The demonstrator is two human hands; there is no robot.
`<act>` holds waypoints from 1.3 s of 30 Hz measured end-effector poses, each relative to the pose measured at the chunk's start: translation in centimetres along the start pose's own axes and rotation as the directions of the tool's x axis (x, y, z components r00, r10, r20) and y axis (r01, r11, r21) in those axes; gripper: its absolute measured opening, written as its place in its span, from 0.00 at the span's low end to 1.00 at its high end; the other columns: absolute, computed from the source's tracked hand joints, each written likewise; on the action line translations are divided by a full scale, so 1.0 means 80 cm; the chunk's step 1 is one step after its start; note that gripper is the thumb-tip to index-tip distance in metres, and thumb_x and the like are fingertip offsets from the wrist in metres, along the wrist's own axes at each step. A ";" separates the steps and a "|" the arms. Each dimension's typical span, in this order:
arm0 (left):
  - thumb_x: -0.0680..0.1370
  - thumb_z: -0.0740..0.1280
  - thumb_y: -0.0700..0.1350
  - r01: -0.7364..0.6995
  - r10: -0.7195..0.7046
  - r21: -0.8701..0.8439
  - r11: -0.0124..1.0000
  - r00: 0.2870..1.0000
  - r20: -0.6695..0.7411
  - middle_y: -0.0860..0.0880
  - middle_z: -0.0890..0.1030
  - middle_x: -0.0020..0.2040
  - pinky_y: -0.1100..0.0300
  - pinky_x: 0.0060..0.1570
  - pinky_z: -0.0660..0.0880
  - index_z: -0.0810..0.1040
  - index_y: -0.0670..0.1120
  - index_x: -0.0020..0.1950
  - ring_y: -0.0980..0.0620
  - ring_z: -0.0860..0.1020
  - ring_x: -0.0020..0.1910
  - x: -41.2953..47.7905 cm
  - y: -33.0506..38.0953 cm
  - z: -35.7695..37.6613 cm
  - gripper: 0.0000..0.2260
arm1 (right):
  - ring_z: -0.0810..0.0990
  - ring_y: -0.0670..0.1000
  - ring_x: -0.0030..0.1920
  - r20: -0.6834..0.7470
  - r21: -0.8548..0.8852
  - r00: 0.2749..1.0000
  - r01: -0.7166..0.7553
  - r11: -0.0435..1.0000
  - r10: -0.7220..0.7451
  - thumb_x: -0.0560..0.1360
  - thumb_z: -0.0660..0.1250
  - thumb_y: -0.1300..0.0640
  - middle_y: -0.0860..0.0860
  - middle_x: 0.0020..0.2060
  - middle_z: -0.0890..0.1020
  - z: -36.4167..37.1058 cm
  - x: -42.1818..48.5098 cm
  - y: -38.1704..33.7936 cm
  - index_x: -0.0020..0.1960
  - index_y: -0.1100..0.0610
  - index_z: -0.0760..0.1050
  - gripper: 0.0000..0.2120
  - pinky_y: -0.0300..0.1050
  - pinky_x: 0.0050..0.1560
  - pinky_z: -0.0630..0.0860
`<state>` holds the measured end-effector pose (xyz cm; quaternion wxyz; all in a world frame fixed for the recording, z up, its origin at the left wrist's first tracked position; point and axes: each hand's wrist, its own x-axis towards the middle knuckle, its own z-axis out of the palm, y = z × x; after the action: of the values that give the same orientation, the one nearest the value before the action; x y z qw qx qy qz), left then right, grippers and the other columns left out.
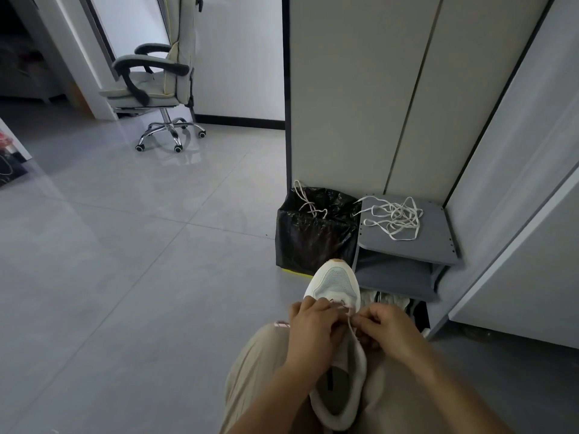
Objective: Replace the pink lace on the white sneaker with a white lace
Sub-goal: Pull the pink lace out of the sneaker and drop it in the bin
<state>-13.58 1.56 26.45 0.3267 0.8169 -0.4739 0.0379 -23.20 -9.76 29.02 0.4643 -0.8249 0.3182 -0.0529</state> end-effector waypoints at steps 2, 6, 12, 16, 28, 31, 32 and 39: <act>0.71 0.66 0.48 0.020 -0.019 -0.016 1.000 1.000 0.017 0.59 0.80 0.40 0.64 0.52 0.65 0.83 0.56 0.41 0.58 0.73 0.44 0.002 -0.003 -0.003 0.05 | 0.80 0.43 0.35 -0.038 -0.066 0.999 0.024 0.998 -0.026 0.76 0.66 0.54 0.47 0.34 0.81 0.008 -0.003 0.002 0.39 0.52 0.76 0.07 0.38 0.40 0.75; 0.70 0.60 0.52 -0.013 0.013 0.001 1.000 1.000 -0.004 0.61 0.78 0.37 0.68 0.48 0.57 0.80 0.57 0.38 0.61 0.69 0.42 -0.002 -0.019 -0.020 0.09 | 0.77 0.39 0.43 -0.126 -0.042 0.991 0.046 0.998 -0.051 0.75 0.66 0.50 0.41 0.41 0.79 0.013 -0.013 0.011 0.44 0.44 0.74 0.02 0.30 0.41 0.70; 0.71 0.59 0.51 -0.186 0.188 0.105 0.977 0.982 -0.009 0.58 0.78 0.38 0.67 0.46 0.64 0.79 0.54 0.39 0.59 0.71 0.42 -0.007 -0.015 -0.019 0.09 | 0.78 0.39 0.42 -0.136 0.102 0.984 0.131 0.986 -0.116 0.75 0.65 0.56 0.43 0.43 0.79 0.010 -0.017 -0.001 0.47 0.46 0.72 0.06 0.28 0.40 0.72; 0.71 0.59 0.49 -0.185 0.188 0.208 0.961 0.982 0.003 0.56 0.78 0.37 0.63 0.47 0.63 0.78 0.52 0.37 0.57 0.67 0.42 -0.004 -0.020 -0.021 0.09 | 0.78 0.43 0.42 -0.022 -0.044 0.999 0.036 0.998 -0.037 0.71 0.69 0.45 0.43 0.43 0.77 0.017 -0.015 -0.012 0.51 0.45 0.67 0.14 0.36 0.41 0.72; 0.74 0.66 0.48 0.252 -0.209 0.188 0.949 0.952 -0.222 0.45 0.77 0.48 0.53 0.43 0.70 0.73 0.43 0.59 0.43 0.75 0.45 0.019 -0.052 -0.095 0.16 | 0.77 0.47 0.43 -0.159 -0.487 0.906 0.274 0.829 -0.393 0.68 0.73 0.55 0.45 0.44 0.73 0.023 -0.009 -0.019 0.53 0.48 0.75 0.15 0.35 0.36 0.69; 0.76 0.57 0.63 0.243 -0.244 0.028 0.970 0.963 0.110 0.52 0.77 0.46 0.63 0.40 0.68 0.68 0.51 0.57 0.50 0.76 0.45 -0.011 -0.010 -0.060 0.19 | 0.77 0.49 0.35 -0.069 -0.639 0.849 0.366 0.676 -0.525 0.58 0.80 0.54 0.47 0.34 0.74 0.025 0.008 -0.026 0.38 0.51 0.80 0.13 0.34 0.31 0.61; 0.75 0.52 0.67 0.182 -0.197 0.105 0.978 0.967 0.160 0.54 0.76 0.43 0.68 0.36 0.65 0.67 0.52 0.56 0.51 0.76 0.45 -0.020 0.000 -0.050 0.22 | 0.77 0.49 0.34 -0.028 -0.671 0.845 0.380 0.637 -0.534 0.57 0.80 0.54 0.47 0.33 0.73 0.024 0.014 -0.028 0.35 0.51 0.79 0.12 0.34 0.30 0.59; 0.80 0.52 0.59 0.301 -0.299 -0.010 0.953 0.948 0.107 0.50 0.77 0.37 0.64 0.28 0.62 0.66 0.55 0.57 0.52 0.74 0.35 -0.031 -0.009 -0.050 0.11 | 0.75 0.42 0.40 -0.118 -0.177 0.944 0.285 0.942 -0.308 0.72 0.69 0.61 0.46 0.38 0.72 -0.002 0.010 0.004 0.37 0.53 0.74 0.08 0.30 0.40 0.69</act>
<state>-13.35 5.94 28.29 0.3142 0.8759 -0.3610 -0.0611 -22.81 -10.49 28.69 0.3604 -0.8914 0.2260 -0.1563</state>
